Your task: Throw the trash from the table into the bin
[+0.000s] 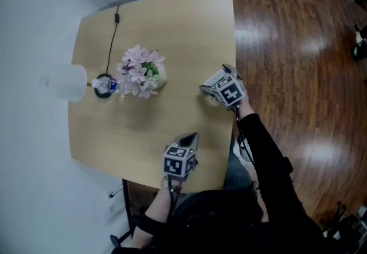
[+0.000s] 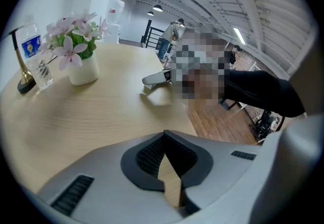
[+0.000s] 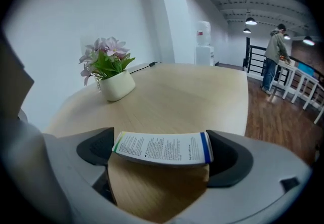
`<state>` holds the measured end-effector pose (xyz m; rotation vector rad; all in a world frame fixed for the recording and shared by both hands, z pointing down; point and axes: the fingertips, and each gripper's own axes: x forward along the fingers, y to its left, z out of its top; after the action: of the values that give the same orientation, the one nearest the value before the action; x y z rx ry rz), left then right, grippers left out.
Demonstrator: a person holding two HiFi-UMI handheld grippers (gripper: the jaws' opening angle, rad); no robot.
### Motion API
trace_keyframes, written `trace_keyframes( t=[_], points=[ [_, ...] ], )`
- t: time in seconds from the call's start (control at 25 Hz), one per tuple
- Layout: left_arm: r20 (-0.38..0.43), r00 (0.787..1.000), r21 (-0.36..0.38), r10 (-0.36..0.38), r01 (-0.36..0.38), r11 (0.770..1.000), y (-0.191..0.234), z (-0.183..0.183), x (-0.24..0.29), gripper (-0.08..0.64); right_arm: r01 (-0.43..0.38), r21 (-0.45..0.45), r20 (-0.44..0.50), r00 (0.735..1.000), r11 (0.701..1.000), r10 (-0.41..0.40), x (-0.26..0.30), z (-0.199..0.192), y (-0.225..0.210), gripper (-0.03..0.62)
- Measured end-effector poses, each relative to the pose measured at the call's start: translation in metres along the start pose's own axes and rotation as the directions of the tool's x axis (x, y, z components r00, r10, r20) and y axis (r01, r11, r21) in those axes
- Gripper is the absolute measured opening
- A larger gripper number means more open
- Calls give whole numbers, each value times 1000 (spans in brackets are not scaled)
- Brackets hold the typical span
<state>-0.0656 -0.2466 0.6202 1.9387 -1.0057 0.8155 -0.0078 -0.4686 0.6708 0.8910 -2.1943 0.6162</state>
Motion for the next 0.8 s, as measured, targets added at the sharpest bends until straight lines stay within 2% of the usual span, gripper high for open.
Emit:
trace_keyframes(
  t=[0.2,0.44,0.6,0.8],
  points=[
    [14,1000,0,8,-8,1000,4,2,-7,2,22,40,44,999,999,-24,-14,4,5,571],
    [37,999,18,13,-14,1000,10,-5,-22,2,46,64,100,994,997,-52,-52,7,34,571],
    [48,999,51,3,-5,999,8,-18,-36,2,35,96,108,993,995,-45,-82,-7,73,571],
    [55,998,98,-27,21,995,1,-40,-51,2,36,146,94,994,989,-50,-110,-47,114,571]
  ],
)
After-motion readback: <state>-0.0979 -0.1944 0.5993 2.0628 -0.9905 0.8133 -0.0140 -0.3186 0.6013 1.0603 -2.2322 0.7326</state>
